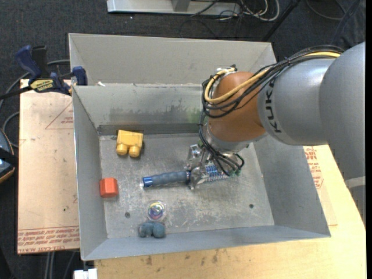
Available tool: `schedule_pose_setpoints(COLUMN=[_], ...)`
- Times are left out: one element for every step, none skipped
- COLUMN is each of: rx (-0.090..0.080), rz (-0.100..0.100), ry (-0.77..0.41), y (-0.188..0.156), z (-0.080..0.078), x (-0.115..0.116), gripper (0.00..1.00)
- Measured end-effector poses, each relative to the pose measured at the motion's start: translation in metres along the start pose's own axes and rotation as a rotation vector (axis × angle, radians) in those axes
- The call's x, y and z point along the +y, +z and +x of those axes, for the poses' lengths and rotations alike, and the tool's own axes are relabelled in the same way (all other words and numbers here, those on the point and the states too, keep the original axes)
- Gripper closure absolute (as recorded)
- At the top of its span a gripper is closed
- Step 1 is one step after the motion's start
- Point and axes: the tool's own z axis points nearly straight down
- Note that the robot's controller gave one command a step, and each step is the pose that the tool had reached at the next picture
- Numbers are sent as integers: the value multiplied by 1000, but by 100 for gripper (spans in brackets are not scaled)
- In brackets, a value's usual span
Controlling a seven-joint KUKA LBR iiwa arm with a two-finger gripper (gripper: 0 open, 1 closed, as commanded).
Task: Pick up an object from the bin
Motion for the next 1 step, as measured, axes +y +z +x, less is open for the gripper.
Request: schedule_pose_setpoints(rx=[0], rz=[1], ry=[-159], y=[-143], z=[-8], x=[18], gripper=[100])
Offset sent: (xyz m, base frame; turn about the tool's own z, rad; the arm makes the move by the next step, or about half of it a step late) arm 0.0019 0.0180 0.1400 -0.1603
